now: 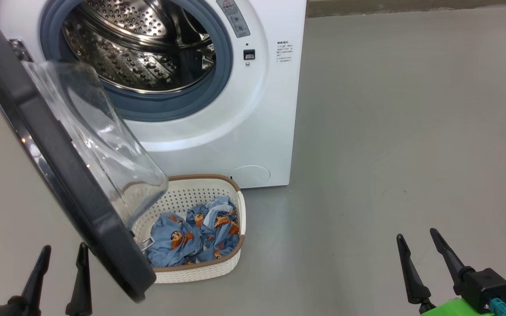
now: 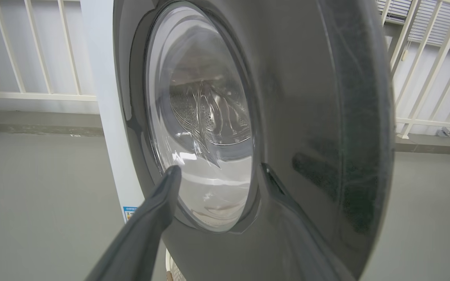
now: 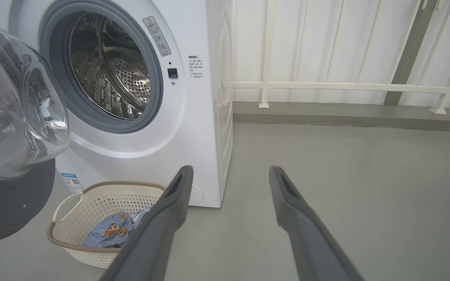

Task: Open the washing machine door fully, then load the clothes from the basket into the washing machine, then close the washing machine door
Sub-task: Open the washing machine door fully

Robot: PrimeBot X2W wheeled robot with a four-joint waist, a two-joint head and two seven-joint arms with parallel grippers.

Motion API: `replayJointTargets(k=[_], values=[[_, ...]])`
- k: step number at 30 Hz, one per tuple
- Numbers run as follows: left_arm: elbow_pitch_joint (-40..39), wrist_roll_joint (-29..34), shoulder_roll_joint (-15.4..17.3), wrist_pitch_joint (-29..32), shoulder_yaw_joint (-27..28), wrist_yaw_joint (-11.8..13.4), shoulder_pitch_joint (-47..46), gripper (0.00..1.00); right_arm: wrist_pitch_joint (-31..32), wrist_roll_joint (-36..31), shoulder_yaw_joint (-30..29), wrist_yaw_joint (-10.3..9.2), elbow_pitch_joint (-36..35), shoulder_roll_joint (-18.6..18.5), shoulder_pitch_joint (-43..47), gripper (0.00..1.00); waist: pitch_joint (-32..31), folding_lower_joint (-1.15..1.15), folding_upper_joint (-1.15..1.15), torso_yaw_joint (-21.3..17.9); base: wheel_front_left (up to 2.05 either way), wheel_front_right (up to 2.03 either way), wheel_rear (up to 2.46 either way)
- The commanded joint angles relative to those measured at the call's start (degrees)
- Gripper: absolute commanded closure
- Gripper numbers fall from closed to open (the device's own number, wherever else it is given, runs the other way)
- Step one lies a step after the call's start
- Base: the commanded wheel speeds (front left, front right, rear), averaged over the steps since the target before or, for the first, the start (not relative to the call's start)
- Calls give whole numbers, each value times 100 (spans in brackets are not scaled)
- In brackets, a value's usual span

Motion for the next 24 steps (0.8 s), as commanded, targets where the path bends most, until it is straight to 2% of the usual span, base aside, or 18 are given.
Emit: replayJointTargets(k=[1,3,4,5,6,12,17,18,24], values=[[-99,63,135,-47,193,-18,-131,0,-44,12,132,9,-122,-26,-54,0,5,0,0,-2,0,0,0],[-89,57,142,-47,193,-18,-140,0,-44,11,127,9,-123,-26,-60,0,18,0,0,-2,0,0,0],[-76,55,148,-47,187,-18,-142,7,-44,13,126,9,-124,-26,-63,0,23,0,0,-3,0,0,0],[-57,47,156,-47,179,-18,-147,58,-44,14,124,9,-125,-26,-67,0,28,0,0,-3,0,0,0],[-40,33,165,-47,178,-18,-157,100,-44,17,122,9,-127,-26,-71,0,34,0,0,-2,0,0,0],[-317,30,155,-47,389,-18,-280,100,-44,40,103,9,-131,-26,-85,0,59,0,0,12,0,0,0],[-1107,140,77,-47,796,-18,-427,100,-44,54,94,9,-133,-26,-89,0,75,0,0,30,0,0,0],[-1107,140,77,-47,796,-18,-427,100,-44,54,94,9,-133,-26,-89,0,75,0,0,30,0,0,0],[-2270,185,121,-47,870,-18,-672,100,-44,75,106,9,-125,-26,-102,0,95,0,0,36,0,0,0]])
